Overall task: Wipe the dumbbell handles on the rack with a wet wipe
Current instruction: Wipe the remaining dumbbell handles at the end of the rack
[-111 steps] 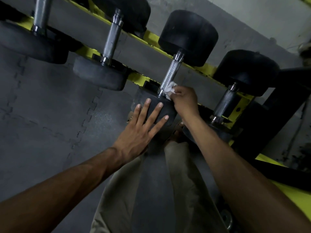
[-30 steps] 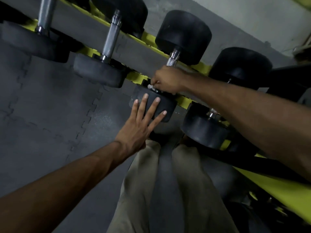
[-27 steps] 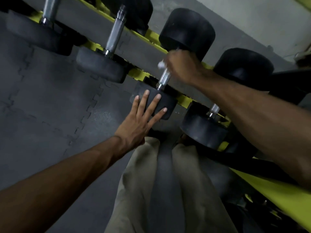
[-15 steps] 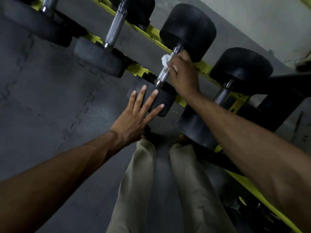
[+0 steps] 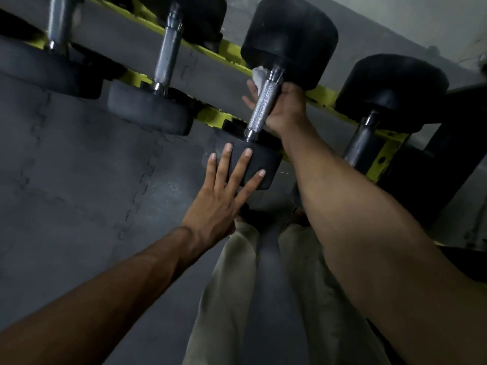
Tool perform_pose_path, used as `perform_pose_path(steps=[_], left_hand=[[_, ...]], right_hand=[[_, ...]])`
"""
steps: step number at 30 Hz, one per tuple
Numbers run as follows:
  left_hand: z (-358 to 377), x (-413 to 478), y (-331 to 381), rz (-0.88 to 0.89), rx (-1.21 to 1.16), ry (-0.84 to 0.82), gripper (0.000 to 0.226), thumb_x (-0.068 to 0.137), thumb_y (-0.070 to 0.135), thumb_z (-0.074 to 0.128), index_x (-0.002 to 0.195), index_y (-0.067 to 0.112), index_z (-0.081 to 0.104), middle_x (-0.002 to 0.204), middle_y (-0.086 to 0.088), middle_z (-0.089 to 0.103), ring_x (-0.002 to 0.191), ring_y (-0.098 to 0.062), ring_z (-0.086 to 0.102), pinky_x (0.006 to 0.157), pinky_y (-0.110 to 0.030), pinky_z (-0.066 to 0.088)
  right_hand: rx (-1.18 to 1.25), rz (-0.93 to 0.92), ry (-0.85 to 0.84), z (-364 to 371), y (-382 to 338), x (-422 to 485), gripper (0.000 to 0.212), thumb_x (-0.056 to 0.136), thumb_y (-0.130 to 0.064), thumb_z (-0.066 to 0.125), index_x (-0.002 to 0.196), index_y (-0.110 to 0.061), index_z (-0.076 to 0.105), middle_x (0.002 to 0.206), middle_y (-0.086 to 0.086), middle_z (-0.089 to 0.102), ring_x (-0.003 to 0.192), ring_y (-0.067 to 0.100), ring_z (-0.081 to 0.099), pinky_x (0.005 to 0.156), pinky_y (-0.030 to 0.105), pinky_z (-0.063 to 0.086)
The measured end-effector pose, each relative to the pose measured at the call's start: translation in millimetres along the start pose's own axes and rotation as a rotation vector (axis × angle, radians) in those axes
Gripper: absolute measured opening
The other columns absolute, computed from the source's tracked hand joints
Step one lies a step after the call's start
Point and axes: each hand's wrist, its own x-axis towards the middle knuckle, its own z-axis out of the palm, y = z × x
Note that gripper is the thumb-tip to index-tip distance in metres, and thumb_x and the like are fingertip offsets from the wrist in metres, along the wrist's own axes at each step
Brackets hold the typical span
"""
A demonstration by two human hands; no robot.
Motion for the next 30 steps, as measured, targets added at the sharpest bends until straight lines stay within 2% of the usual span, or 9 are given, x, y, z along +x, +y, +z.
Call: perform_pose_path(steps=[3,6,9,13,16,20,22,26,30], left_hand=[[-0.6,-0.8,-0.8,0.001,-0.004,0.004,0.13,0.084,0.057,0.071,0.163,0.017,-0.024,0.163,-0.032,-0.033,0.149,-0.063,-0.021,0.123,-0.073,0.004],[-3.8,-1.6,-1.1,0.013,-0.002,0.004,0.13,0.084,0.054,0.073,0.164,0.017,-0.023,0.164,-0.032,-0.03,0.149,-0.063,-0.02,0.123,-0.073,0.006],[-4.7,-2.6,-2.4,0.011,-0.009,-0.02,0.133,0.083,0.057,0.074,0.163,0.017,-0.024,0.164,-0.032,-0.03,0.149,-0.063,-0.021,0.123,-0.073,0.008],[-10.2,-3.0,-1.1,0.006,-0.003,-0.041,0.131,0.086,0.061,0.069,0.161,0.017,-0.028,0.163,-0.032,-0.033,0.149,-0.063,-0.021,0.123,-0.072,0.007],[-10.3,-3.8,-1.7,0.014,-0.049,-0.021,0.125,0.089,0.058,0.067,0.163,0.018,-0.026,0.164,-0.031,-0.032,0.15,-0.062,-0.02,0.123,-0.071,0.007],[-20.5,-5.3,9.9,-0.035,-0.117,0.045,0.12,0.086,0.057,0.07,0.168,0.014,-0.006,0.168,-0.032,-0.021,0.154,-0.057,-0.014,0.124,-0.068,0.011],[-29.5,-2.3,25.6,-0.028,-0.124,0.059,0.115,0.087,0.056,0.065,0.168,0.01,-0.002,0.168,-0.032,-0.02,0.156,-0.052,-0.015,0.125,-0.066,0.01],[-46.0,12.1,77.9,0.042,-0.244,0.074,0.114,0.082,0.048,0.066,0.168,0.011,0.003,0.17,-0.03,-0.015,0.158,-0.048,-0.012,0.127,-0.062,0.01],[-58.6,28.7,141.4,0.086,-0.339,-0.024,0.125,0.083,0.052,0.072,0.166,0.008,-0.01,0.169,-0.03,-0.019,0.159,-0.046,-0.01,0.128,-0.055,0.015]], right_hand=[[-0.092,0.002,-0.046,-8.7,7.8,-2.9,0.04,0.101,-0.023,0.026,0.097,-0.01,0.064,0.087,0.012,0.075,0.091,0.028,0.069,0.103,0.052,0.04],[-0.383,-0.013,-0.117,-24.8,16.0,-19.4,0.03,0.095,-0.013,0.036,0.091,-0.009,0.065,0.071,0.002,0.07,0.065,0.016,0.068,0.072,0.03,0.054],[-0.783,-0.086,-0.032,-38.6,17.2,-29.9,0.025,0.091,-0.008,0.041,0.071,-0.015,0.054,0.047,-0.006,0.046,0.039,0.008,0.041,0.042,0.019,0.033],[-1.393,-0.275,0.065,-43.0,26.7,-43.1,0.027,0.079,-0.018,0.057,0.053,-0.011,0.051,0.054,-0.001,0.054,0.059,0.019,0.056,0.056,0.027,0.037],[-1.473,-0.449,0.135,-53.6,32.9,-60.5,0.025,0.084,-0.019,0.064,0.061,-0.011,0.057,0.059,-0.002,0.056,0.067,0.018,0.059,0.059,0.028,0.035],[-1.413,-0.569,-0.068,-72.7,2.6,-79.1,0.013,0.083,-0.021,0.067,0.081,-0.008,0.07,0.075,0.004,0.069,0.069,0.009,0.061,0.066,0.034,0.047],[-1.585,-0.722,-0.104,-90.3,-23.9,-87.0,0.026,0.089,-0.036,0.062,0.083,-0.012,0.069,0.078,0.001,0.071,0.071,0.01,0.064,0.065,0.035,0.05],[-1.999,-1.043,0.114,-146.6,-90.5,-94.0,0.036,0.101,-0.053,0.047,0.092,-0.023,0.065,0.083,0.006,0.072,0.077,0.032,0.069,0.064,0.039,0.055],[-2.043,-0.988,-0.396,-196.3,-111.9,-101.0,0.024,0.099,-0.027,0.053,0.11,-0.017,0.073,0.109,0.006,0.074,0.099,0.027,0.07,0.083,0.025,0.055]])
